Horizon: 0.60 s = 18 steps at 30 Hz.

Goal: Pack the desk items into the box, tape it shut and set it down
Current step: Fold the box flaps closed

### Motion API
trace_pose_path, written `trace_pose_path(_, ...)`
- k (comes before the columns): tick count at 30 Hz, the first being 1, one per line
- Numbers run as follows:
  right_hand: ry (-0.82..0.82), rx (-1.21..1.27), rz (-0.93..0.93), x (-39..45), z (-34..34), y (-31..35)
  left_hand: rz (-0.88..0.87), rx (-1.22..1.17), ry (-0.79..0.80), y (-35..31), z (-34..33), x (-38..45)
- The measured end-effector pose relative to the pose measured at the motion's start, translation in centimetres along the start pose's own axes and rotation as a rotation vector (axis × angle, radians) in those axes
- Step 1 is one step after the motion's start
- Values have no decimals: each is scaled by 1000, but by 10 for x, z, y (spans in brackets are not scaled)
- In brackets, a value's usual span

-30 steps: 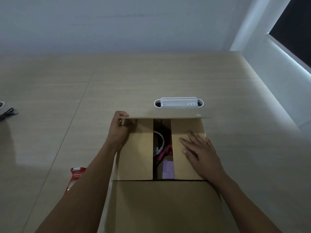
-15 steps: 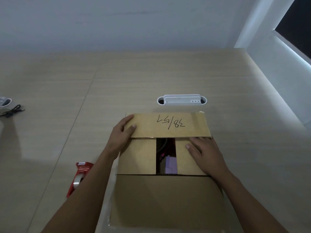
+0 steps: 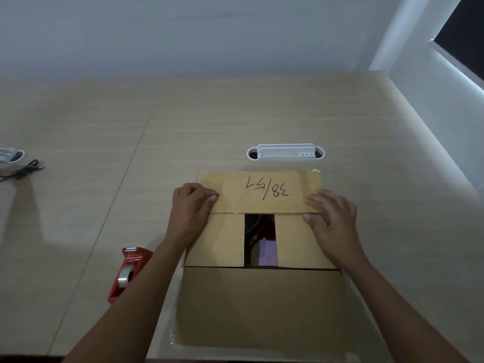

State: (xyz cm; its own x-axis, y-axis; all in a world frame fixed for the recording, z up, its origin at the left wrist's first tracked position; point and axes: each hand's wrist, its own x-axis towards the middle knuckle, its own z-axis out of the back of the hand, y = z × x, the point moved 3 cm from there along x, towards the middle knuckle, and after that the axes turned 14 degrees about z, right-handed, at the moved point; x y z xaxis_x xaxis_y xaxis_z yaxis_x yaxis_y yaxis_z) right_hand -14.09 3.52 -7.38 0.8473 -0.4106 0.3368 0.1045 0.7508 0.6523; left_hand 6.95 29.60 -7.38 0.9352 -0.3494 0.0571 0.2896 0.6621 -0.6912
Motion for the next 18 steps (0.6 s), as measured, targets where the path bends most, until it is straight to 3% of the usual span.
trace_pose_path(2,94,130,-10,3,-2,-7,-94,75,24,4,6,-1)
trace_pose_path(5,110,252,-65,-2,-5,-9,-249,133,75,19,21,-13)
trace_pose_path(9,76,282,-102,-5,-9,-2,-312,276,213,35,31,-25)
trace_pose_path(14,59,290,-113,-5,-9,-1,-374,692,472,39,37,-26)
trace_pose_path(18,41,279,-118,-5,-11,-1,-386,831,566,37,41,-34)
